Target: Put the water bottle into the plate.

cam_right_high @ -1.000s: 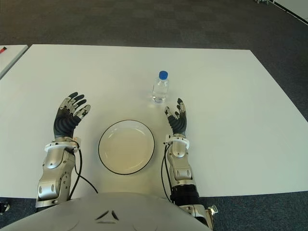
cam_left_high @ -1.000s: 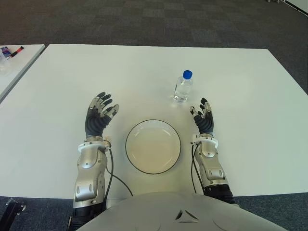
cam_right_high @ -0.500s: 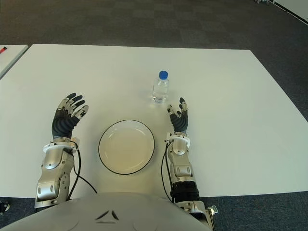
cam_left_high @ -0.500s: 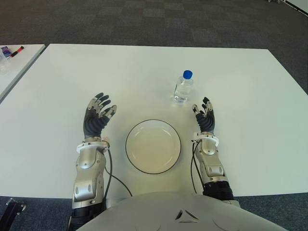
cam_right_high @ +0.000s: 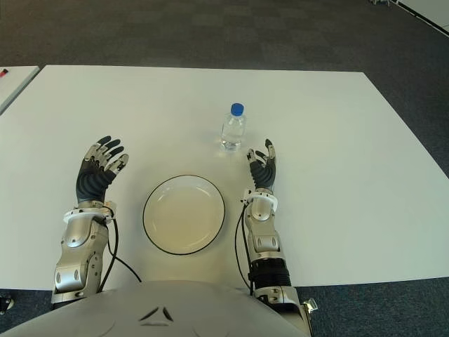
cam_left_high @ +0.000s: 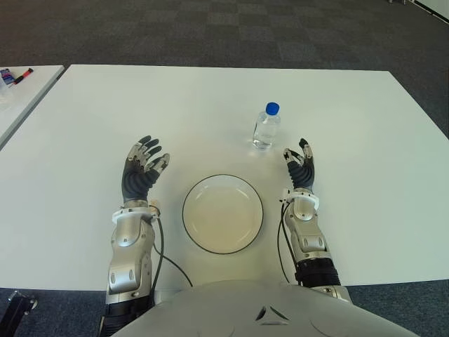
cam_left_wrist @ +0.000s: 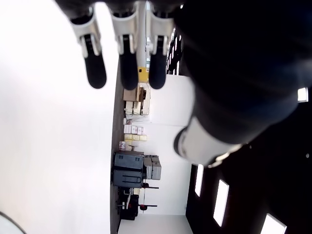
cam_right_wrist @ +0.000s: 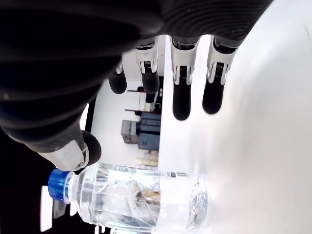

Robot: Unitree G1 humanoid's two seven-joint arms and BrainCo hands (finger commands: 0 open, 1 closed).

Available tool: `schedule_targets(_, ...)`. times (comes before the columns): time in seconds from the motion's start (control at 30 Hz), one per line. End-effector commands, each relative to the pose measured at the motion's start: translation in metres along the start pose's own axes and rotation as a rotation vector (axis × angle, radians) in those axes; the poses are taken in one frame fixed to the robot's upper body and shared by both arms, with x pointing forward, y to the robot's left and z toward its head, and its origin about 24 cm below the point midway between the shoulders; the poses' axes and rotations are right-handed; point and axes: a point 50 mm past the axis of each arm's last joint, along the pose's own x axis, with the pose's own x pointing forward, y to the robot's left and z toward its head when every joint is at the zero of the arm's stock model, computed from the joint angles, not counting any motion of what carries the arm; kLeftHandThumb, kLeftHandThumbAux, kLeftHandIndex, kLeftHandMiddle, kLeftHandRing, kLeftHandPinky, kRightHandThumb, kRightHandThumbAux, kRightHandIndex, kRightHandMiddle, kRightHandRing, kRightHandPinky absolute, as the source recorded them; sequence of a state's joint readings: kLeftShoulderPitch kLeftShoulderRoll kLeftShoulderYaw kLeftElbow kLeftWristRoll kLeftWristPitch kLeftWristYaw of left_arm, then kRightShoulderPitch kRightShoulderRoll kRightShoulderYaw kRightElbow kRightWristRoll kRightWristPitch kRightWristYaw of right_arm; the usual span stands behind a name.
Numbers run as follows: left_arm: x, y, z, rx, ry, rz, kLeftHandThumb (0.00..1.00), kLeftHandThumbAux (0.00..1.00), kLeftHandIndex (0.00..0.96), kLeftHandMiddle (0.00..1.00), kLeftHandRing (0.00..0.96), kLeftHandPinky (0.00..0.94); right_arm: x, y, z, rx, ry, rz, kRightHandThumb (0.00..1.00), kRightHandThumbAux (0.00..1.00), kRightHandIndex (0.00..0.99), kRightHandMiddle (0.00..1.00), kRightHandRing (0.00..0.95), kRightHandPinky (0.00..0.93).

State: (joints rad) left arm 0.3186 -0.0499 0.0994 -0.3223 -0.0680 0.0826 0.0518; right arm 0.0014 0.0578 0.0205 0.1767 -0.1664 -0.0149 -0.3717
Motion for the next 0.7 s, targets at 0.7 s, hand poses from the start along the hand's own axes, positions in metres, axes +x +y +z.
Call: schedule_targets(0.7, -0.0003, -0.0023, -0.0031, 0.008, 0.006, -0.025, 0.349, 0.862, 0.173, 0.208, 0.214, 0.242, 0.0069, 0.0064, 0.0014, -0.173, -0.014, 0.062, 0.514, 0.527, 0.026, 0.001, 0.579, 0.832)
